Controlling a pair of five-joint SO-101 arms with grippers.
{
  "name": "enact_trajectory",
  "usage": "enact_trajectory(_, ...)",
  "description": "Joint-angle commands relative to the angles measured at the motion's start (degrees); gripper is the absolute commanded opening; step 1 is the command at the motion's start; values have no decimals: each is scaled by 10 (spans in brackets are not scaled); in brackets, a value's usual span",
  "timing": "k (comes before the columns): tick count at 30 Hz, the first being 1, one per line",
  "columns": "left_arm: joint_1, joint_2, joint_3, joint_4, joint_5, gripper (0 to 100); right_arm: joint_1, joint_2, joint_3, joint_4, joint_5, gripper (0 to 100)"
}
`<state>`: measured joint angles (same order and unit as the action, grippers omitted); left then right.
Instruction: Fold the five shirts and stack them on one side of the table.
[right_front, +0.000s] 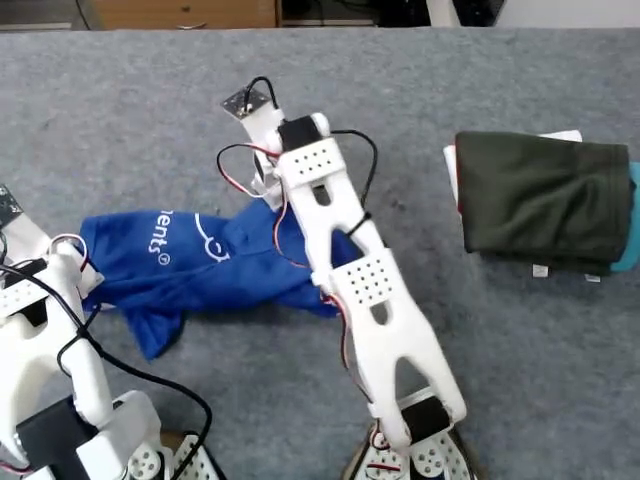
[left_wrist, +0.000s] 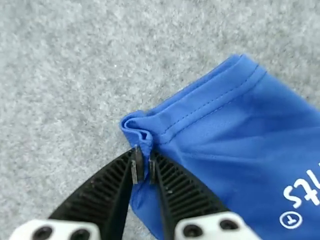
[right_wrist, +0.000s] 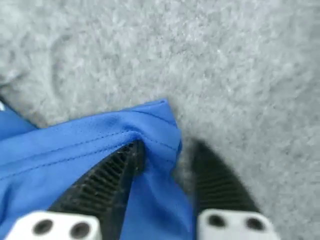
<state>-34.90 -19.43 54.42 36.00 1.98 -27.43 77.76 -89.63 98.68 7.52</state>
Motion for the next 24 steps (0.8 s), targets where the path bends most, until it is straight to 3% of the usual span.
enact_trajectory(1,7,-17,-4,-6,-4,19,-4,-23,-44,40,18,12)
enact_trajectory(7,7,-17,-4,-7,-4,19,22,-163,-45,39,-15,12)
enact_trajectory(11,7,-17,-4,-8,-4,19,23,-305,62,39,-14,12)
enact_trajectory(16,7,-17,-4,-8,-4,19,26,-524,346,38,-6,15)
enact_trajectory(24,7,-17,-4,-8,-4,19,40,-882,909,-37,147,16)
